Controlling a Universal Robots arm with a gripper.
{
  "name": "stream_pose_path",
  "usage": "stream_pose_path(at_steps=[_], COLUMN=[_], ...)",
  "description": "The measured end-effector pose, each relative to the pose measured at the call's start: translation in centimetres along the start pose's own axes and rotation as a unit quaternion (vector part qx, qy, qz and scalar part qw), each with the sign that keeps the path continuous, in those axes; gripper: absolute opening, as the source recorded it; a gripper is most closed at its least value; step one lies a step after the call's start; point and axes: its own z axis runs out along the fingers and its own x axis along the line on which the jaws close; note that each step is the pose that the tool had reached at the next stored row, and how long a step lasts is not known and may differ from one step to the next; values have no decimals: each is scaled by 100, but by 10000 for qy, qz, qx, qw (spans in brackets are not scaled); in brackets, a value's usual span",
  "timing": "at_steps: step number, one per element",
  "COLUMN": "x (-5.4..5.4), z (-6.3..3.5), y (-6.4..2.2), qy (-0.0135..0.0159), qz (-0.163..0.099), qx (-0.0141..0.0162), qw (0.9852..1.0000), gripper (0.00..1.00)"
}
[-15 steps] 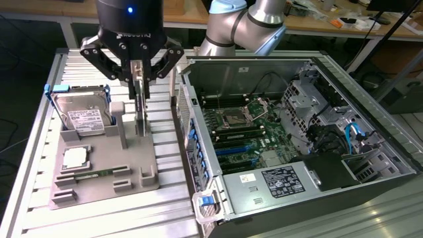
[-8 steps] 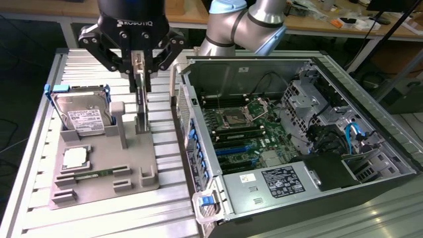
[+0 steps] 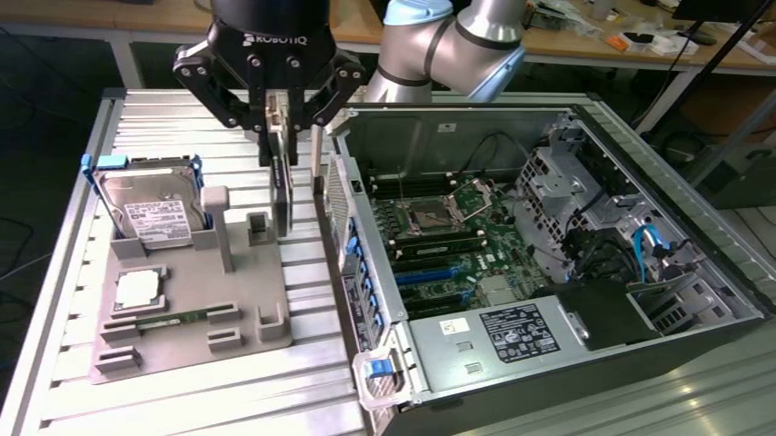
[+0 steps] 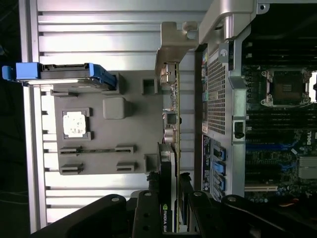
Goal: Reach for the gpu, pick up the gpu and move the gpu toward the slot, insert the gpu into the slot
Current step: 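Pick up the gpu and move the gpu toward the slot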
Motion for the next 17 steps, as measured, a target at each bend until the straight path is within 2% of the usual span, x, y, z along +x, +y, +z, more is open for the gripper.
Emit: stream_pose_path(at_steps=[7, 17], x=[-204, -426], z=[-11, -18], y=[1, 3], qy=[30, 76], qz=[0, 0], qx=[0, 0], qw=[10000, 10000], gripper=[27, 27])
